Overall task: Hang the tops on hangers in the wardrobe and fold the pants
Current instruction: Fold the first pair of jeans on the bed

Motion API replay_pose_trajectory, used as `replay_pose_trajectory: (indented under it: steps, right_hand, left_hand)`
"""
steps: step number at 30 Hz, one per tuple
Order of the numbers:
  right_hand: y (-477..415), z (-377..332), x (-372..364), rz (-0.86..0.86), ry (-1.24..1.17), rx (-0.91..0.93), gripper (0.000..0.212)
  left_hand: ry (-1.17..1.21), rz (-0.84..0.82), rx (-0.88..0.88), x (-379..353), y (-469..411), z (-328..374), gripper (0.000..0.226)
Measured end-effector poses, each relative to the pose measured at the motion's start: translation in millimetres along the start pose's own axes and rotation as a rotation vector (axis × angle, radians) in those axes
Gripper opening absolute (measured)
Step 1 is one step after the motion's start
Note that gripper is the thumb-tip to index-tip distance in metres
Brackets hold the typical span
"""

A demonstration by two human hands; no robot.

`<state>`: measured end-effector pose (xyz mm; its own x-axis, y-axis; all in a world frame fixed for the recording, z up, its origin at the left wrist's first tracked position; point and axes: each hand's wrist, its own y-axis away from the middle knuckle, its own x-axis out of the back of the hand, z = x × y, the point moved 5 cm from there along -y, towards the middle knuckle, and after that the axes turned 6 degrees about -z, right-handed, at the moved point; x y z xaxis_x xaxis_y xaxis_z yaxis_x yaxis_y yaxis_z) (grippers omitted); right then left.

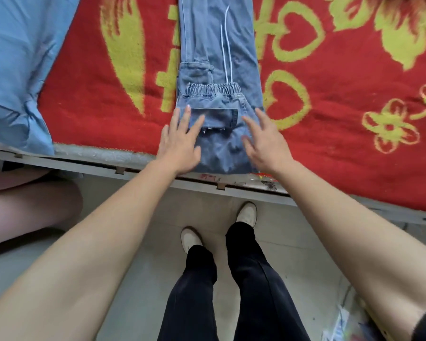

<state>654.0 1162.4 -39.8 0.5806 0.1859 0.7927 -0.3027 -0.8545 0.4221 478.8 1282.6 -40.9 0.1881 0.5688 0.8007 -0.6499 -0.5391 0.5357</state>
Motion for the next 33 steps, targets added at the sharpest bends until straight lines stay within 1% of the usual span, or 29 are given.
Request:
replay_pose_trajectory:
  steps: [1, 2, 3, 5, 8, 11, 15, 17, 19, 20, 22, 23, 25, 26, 27, 28, 29, 31, 33]
  right_hand:
    - [0, -1, -6, -0.009, 0.12, 0.101, 0.061]
    - [-2, 0, -14, -0.038, 0.226, 0.172, 0.068]
    - [-5, 1, -23, -0.086, 0.307, 0.204, 0.075]
    - [-14, 10, -38, -0.188, 0.375, 0.173, 0.087]
    - [-34, 34, -51, -0.273, 0.389, 0.053, 0.1]
    - [-53, 49, -63, -0.323, 0.377, 0.018, 0.104]
    - [-76, 59, -75, -0.286, 0.298, -0.015, 0.103]
    - [-79, 62, -79, -0.304, 0.29, -0.022, 0.103]
    - [-74, 60, -81, -0.35, 0.299, -0.017, 0.101]
    - [-72, 57, -80, -0.346, 0.31, -0.012, 0.1]
    - [-68, 50, -70, -0.253, 0.331, 0.004, 0.098]
    - [-64, 44, -64, -0.186, 0.332, 0.026, 0.095]
    - [-46, 32, -58, -0.052, 0.312, 0.109, 0.085]
    - [-34, 27, -61, -0.005, 0.301, 0.152, 0.081]
    - [-22, 24, -66, 0.003, 0.309, 0.176, 0.082]
    - [-13, 23, -74, -0.034, 0.336, 0.172, 0.086]
    - [-8, 24, -81, -0.09, 0.383, 0.151, 0.093]
    - [-10, 27, -92, -0.185, 0.481, 0.104, 0.101]
    - [-21, 26, -93, -0.228, 0.513, 0.067, 0.099]
  left_hand:
    - [-0.086, -0.037, -0.028, -3, -5, 0, 0.086]
    - [-0.125, -0.081, -0.048, -5, -12, -1, 0.093]
    - [-0.138, -0.125, -0.059, -8, -20, -2, 0.098]
    - [-0.12, -0.192, -0.053, -12, -36, -6, 0.098]
    - [-0.09, -0.228, -0.037, -19, -61, -10, 0.088]
    - [-0.176, -0.253, -0.052, -26, -90, -11, 0.084]
    - [-0.249, -0.247, -0.049, -22, -134, -15, 0.085]
    - [-0.259, -0.261, -0.057, -26, -140, -16, 0.087]
    - [-0.272, -0.314, -0.05, -32, -135, -16, 0.087]
    - [-0.287, -0.329, -0.036, -33, -133, -17, 0.088]
    - [-0.313, -0.303, -0.018, -29, -130, -14, 0.089]
    - [-0.319, -0.245, -0.027, -26, -126, -10, 0.089]
    - [-0.299, -0.029, -0.085, -19, -103, 3, 0.087]
    - [-0.271, 0.092, -0.136, -20, -86, 8, 0.081]
    - [-0.259, 0.199, -0.192, -24, -67, 9, 0.076]
    - [-0.268, 0.25, -0.236, -32, -50, 7, 0.074]
    - [-0.301, 0.224, -0.256, -41, -39, 3, 0.078]
    - [-0.402, 0.054, -0.209, -58, -35, -7, 0.097]
    - [-0.503, -0.044, -0.154, -63, -47, -10, 0.116]
